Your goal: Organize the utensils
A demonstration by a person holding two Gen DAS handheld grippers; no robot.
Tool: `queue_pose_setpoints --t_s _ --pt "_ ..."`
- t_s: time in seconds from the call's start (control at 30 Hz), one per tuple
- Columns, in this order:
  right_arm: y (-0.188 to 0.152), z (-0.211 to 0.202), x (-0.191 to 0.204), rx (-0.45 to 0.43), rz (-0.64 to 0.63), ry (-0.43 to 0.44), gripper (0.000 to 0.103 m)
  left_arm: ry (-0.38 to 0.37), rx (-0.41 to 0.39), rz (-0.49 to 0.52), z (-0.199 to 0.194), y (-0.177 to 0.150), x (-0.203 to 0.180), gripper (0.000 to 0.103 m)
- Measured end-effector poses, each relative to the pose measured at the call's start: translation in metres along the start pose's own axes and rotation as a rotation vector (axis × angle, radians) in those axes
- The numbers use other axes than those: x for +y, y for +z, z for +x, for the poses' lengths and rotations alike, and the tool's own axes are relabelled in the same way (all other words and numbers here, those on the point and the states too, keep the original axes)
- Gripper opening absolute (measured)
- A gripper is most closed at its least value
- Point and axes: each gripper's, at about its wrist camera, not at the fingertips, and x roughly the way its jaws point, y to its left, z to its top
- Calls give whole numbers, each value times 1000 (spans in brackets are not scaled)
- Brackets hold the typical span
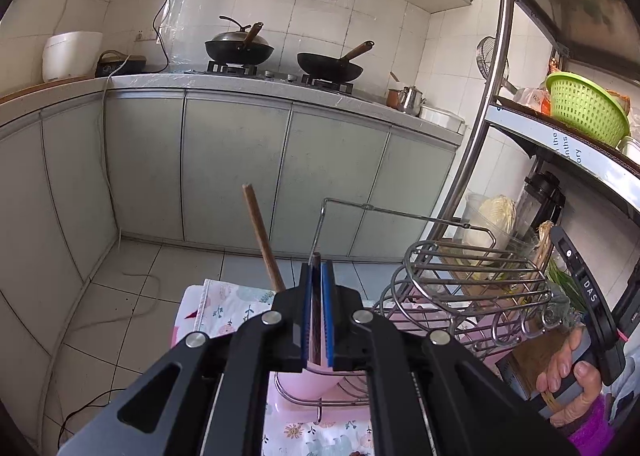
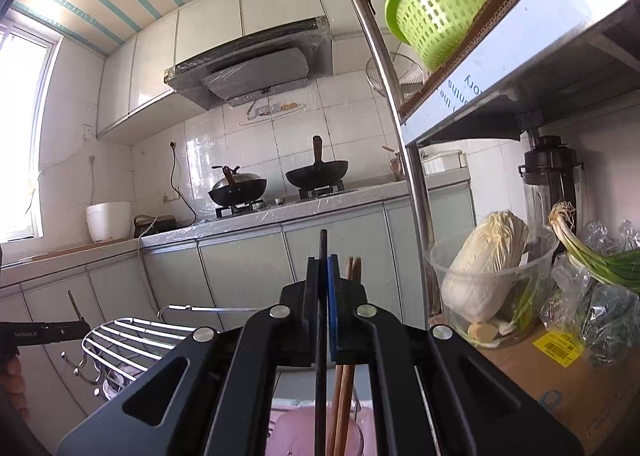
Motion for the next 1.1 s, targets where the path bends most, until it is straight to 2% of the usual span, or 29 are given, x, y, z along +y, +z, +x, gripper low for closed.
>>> queue_pose_setpoints --t_s 0.03,0.1,0.13,0.17,0.3,0.37,0.4,0.6,0.7,0.77,0.93,1.1 --pt "-3 -2 0 18 2 -1 4 -1 5 -1 -1 -1 0 7" --pt "-9 -7 0 53 8 2 4 -6 10 -4 -4 -3 1 20" --pt "-11 -9 1 77 15 7 5 -7 13 -6 -6 -4 1 30" --pt "-13 -11 1 94 20 12 5 -11 15 -7 -9 -5 1 34" --pt "-18 -14 6 201 8 14 9 -19 17 12 -20 -11 -3 38" --pt "-19 -16 6 248 21 24 38 -24 17 22 -27 -13 -5 40" --pt "-19 -19 6 257 31 30 43 -25 18 25 -30 -15 -6 40" --pt "-19 -48 14 308 39 21 46 -53 66 5 -45 -36 -5 40" --pt "-26 -60 19 355 37 16 46 -81 135 -13 -42 -55 -4 40" --pt "-37 -66 21 418 54 31 46 -100 198 -23 -35 -71 -3 40" --pt "-72 -73 18 580 121 42 46 -136 400 -69 -6 -116 -2 39" --pt "-108 -73 11 744 186 38 46 -137 606 -137 30 -153 -3 35"
